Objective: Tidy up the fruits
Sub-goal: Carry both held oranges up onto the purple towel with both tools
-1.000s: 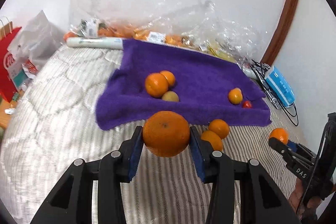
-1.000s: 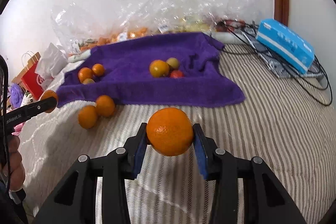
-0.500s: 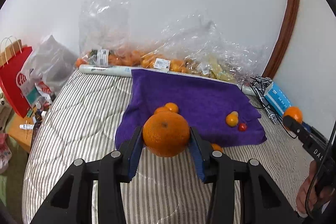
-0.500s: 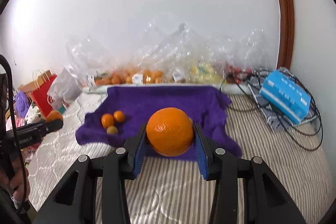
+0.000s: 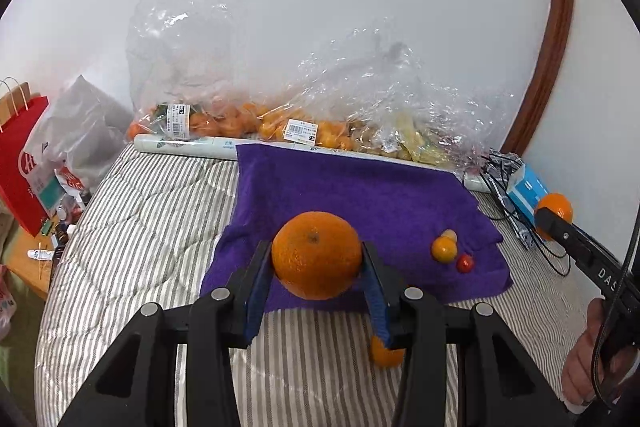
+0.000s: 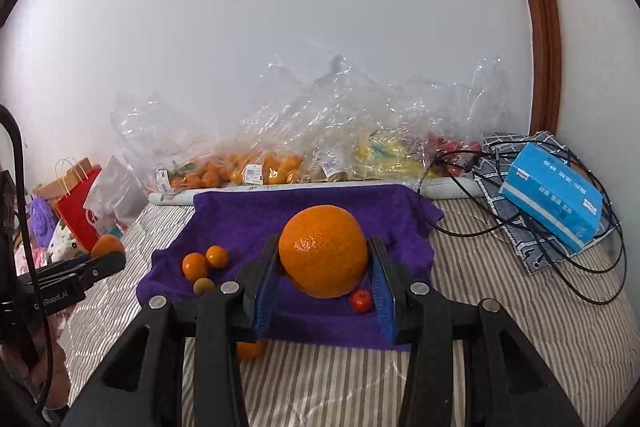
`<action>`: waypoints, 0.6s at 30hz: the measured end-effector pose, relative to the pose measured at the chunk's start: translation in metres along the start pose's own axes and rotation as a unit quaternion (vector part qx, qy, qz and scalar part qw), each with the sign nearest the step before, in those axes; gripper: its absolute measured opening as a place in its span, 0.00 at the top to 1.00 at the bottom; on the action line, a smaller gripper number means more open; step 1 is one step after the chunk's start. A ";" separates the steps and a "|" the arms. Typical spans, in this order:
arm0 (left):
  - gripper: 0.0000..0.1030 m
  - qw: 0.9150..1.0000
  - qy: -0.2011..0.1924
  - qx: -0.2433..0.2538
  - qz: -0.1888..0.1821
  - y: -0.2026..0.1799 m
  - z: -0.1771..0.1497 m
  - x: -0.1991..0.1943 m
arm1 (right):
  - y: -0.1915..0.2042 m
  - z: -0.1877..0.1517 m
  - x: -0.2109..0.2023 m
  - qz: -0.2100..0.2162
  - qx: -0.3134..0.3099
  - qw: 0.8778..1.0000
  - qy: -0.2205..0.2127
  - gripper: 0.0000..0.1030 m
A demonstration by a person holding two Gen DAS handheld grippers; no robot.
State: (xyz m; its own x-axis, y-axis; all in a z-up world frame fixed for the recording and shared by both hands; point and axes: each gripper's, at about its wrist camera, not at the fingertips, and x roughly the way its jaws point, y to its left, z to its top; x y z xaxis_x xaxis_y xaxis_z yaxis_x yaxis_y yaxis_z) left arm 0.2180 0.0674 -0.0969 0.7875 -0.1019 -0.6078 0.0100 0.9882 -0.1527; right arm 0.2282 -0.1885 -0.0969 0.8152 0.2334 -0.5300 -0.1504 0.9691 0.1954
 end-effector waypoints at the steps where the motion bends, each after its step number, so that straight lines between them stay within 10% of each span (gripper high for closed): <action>1: 0.60 1.000 -0.001 0.000 -0.001 0.000 0.002 0.003 | -0.001 0.002 0.003 -0.001 0.001 1.000 -0.002 0.59; 18: 0.60 0.999 -0.017 -0.015 -0.025 -0.009 0.032 0.070 | -0.007 0.023 0.061 0.002 0.008 1.000 -0.002 0.59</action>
State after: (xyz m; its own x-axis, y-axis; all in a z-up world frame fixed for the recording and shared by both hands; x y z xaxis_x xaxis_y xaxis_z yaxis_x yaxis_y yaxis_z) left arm 0.2924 0.0549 -0.1134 0.8070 -0.1463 -0.5721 0.0321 0.9783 -0.2049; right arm 0.2917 -0.1828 -0.1116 0.8171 0.2365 -0.5257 -0.1443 0.9668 0.2107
